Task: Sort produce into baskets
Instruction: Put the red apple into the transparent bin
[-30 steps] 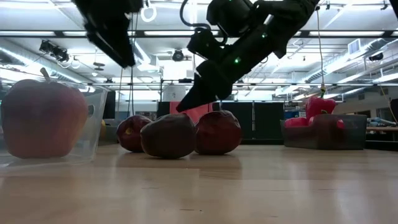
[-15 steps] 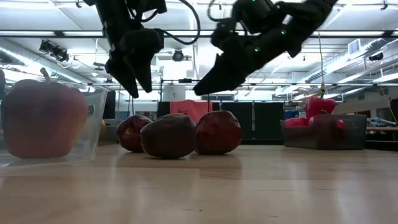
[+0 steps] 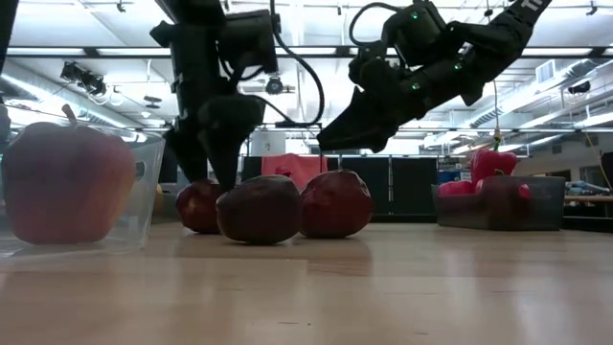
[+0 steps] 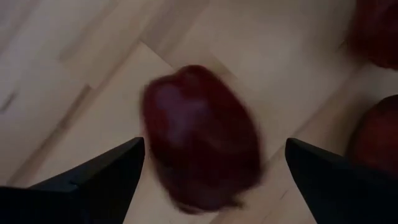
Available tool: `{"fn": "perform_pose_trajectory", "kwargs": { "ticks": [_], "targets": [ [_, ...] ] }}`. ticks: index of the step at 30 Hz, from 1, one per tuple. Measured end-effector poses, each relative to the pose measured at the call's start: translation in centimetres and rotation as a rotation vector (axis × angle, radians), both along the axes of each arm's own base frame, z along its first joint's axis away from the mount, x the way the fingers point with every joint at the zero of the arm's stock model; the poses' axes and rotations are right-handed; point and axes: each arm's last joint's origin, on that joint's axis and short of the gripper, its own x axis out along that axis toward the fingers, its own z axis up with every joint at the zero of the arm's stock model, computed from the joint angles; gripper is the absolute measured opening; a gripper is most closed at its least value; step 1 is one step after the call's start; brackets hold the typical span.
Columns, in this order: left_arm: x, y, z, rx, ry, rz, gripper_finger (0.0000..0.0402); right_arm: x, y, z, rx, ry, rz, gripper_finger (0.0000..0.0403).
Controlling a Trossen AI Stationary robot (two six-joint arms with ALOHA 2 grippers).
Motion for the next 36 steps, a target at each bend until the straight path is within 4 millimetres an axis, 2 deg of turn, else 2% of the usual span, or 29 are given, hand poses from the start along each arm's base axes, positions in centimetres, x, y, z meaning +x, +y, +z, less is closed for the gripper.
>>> {"fn": "perform_pose_trajectory", "kwargs": {
  "ticks": [11,17,22,25,28,32,36],
  "targets": [
    [1.0,-0.1,-3.1,-0.040,0.091,-0.030,0.0384,-0.1,0.1,-0.2,0.004,0.014,0.042,0.0181],
    [0.9,0.0,-2.3,-0.011,0.058,-0.029,0.0321,0.0,0.3,-0.1,0.021,0.006,0.048,0.0181],
    [0.4,-0.4,-0.5,0.019,-0.002,-0.037,0.0318,0.2,1.4,0.1,-0.016,-0.007,0.100,0.0181],
    [0.2,-0.9,0.6,0.005,-0.051,-0.039,0.0320,0.4,2.9,0.5,-0.161,-0.052,0.174,0.0181],
    [0.1,-1.3,1.6,-0.027,-0.114,-0.020,0.0331,0.6,5.1,0.9,-0.364,-0.077,0.161,0.0181],
    [0.6,-1.4,2.9,-0.093,-0.248,-0.002,0.0330,0.3,7.4,1.1,-0.627,-0.033,0.053,0.0180],
    [1.5,-1.8,3.4,-0.215,-0.353,-0.033,0.0330,-0.4,9.9,1.2,-0.763,0.019,-0.067,0.0180]
  ]
}}
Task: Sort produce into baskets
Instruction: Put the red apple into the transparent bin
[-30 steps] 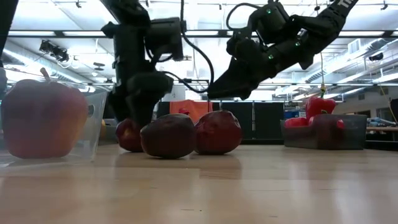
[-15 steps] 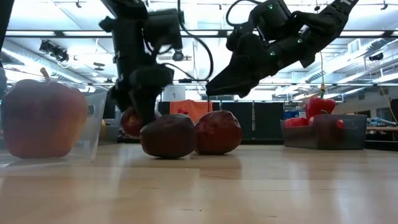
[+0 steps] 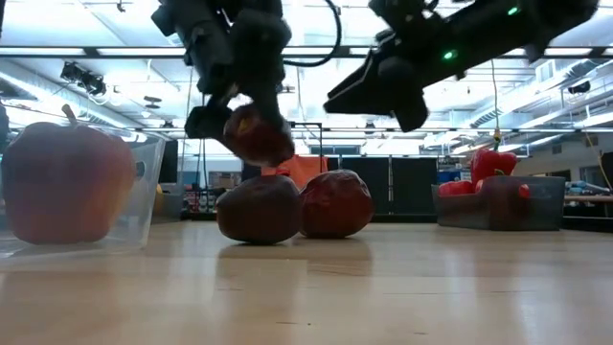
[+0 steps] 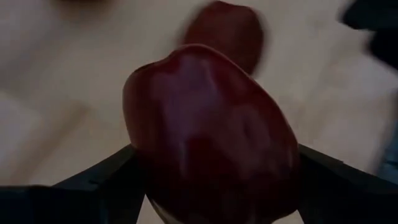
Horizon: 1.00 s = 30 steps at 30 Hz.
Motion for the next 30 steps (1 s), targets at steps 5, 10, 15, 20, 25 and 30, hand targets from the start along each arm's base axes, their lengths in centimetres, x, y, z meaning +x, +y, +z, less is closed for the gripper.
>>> {"fn": "perform_pose_trajectory", "kwargs": {
  "ticks": [5,10,15,20,25,30],
  "targets": [
    [1.1,-0.5,-0.5,-0.185,-0.039,0.002,0.0335,-1.0,3.0,0.0,-0.031,-0.016,-0.054,0.0182],
    [1.2,-1.8,-0.6,-0.333,-0.010,-0.026,0.0335,-2.2,5.6,0.0,-0.016,-0.053,-0.077,0.0181],
    [0.7,-3.9,-0.5,-0.430,0.053,-0.108,0.0334,-3.1,7.7,0.2,0.054,-0.094,-0.028,0.0181],
    [0.6,-6.3,0.9,-0.435,0.097,-0.159,0.0334,-3.8,9.1,0.3,0.125,-0.126,0.002,0.0181],
    [0.7,-8.8,3.6,-0.400,0.072,-0.182,0.0334,-4.4,10.1,0.4,0.199,-0.152,0.023,0.0180],
    [-1.6,-10.9,6.2,-0.369,0.293,-0.198,0.0334,-5.2,11.4,0.3,0.267,-0.170,0.055,0.0181]
  ]
}}
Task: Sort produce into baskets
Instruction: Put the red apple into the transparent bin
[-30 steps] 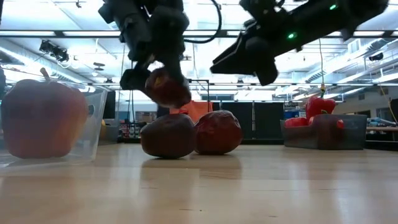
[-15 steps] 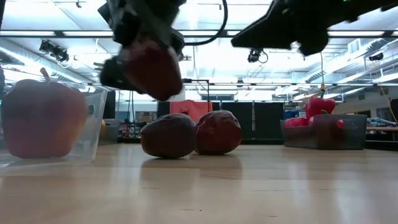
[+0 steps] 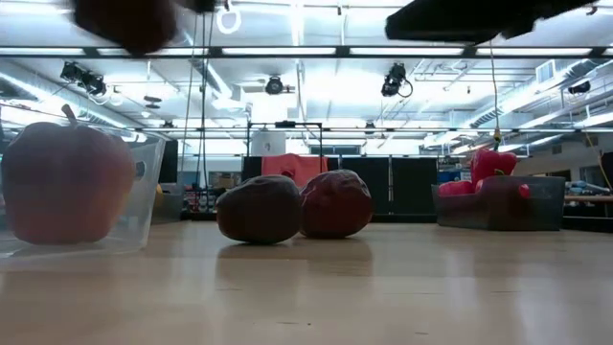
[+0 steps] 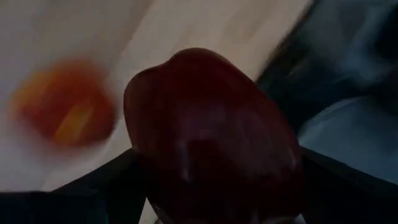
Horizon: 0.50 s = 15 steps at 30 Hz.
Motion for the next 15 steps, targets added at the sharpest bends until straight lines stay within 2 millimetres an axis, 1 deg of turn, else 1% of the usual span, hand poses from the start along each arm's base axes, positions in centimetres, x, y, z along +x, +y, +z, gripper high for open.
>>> {"fn": "perform_pose_trajectory", "kwargs": {
  "ticks": [4,7,9,12,15],
  "targets": [
    [-3.6,-1.2,0.6,0.084,0.317,-0.041,0.0334,-0.6,0.9,0.0,0.050,-0.014,0.025,0.0180],
    [-5.2,-2.3,0.2,0.087,0.449,-0.052,0.0334,-1.1,1.5,0.0,0.093,-0.025,0.040,0.0180],
    [-5.3,-3.2,-0.4,0.059,0.449,-0.056,0.0334,-1.4,1.9,0.0,0.118,-0.031,0.049,0.0181],
    [-4.4,-4.4,-1.6,0.001,0.374,-0.047,0.0335,-1.8,2.5,0.0,0.149,-0.037,0.066,0.0181],
    [-3.8,-4.8,-2.8,-0.016,0.325,-0.034,0.0335,-2.3,3.1,0.0,0.186,-0.044,0.081,0.0181]
  ]
}}
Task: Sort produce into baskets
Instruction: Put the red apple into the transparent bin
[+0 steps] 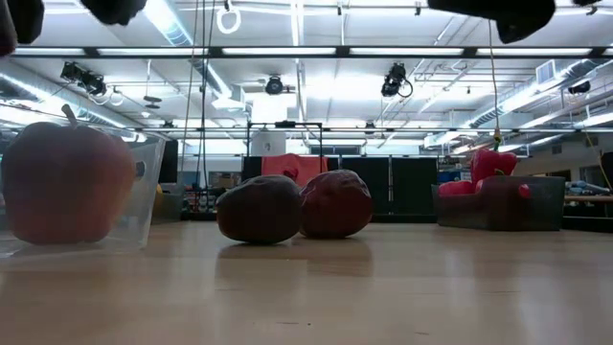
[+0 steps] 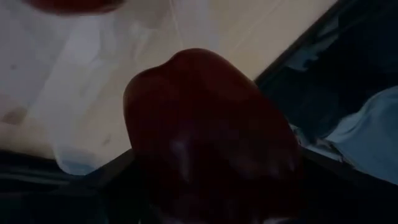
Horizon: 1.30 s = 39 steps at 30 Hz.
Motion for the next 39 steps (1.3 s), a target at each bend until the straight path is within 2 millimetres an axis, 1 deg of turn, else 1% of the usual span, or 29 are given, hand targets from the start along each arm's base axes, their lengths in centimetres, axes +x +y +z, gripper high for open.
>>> {"fn": "perform_pose_trajectory", "kwargs": {
  "ticks": [4,8,11,14,18,22,24,27,31,35,39],
  "targets": [
    [-0.4,0.2,-1.5,0.024,0.042,0.002,0.0338,-0.6,0.7,0.0,0.055,-0.004,0.019,0.0181],
    [-0.8,0.4,-2.8,0.016,0.080,-0.008,0.0351,-1.2,1.5,-0.3,0.094,-0.003,0.037,0.0181],
    [-1.0,0.5,-3.4,0.018,0.082,-0.021,0.0367,-1.6,1.9,-0.5,0.118,-0.003,0.047,0.0181],
    [-0.7,0.3,-3.6,-0.002,0.046,-0.030,0.0384,-1.7,2.1,-0.6,0.139,-0.004,0.054,0.0181],
    [-0.5,-0.1,-3.6,-0.012,0.001,-0.029,0.0398,-1.9,2.3,-0.7,0.163,-0.001,0.061,0.0181],
    [-1.0,0.8,-3.8,0.096,0.085,0.046,0.0395,-2.0,2.5,-0.8,0.184,0.000,0.066,0.0181],
    [-1.5,1.2,-3.7,0.183,0.129,0.057,0.0395,-2.1,2.5,-0.8,0.194,-0.003,0.060,0.0181],
    [-1.9,1.4,-3.1,0.290,0.125,0.052,0.0394,-2.1,2.5,-0.8,0.231,-0.016,0.031,0.0181],
    [-1.8,1.1,-2.2,0.411,0.023,0.022,0.0394,-2.1,2.5,-0.9,0.290,-0.018,0.015,0.0181],
    [-1.8,0.3,-2.2,0.451,-0.054,0.004,0.0394,-2.1,2.4,-1.2,0.346,-0.001,0.002,0.0181],
    [-1.4,0.1,-1.9,0.502,-0.135,0.023,0.0394,-2.3,2.1,-1.7,0.373,0.018,-0.042,0.0180]
  ]
}}
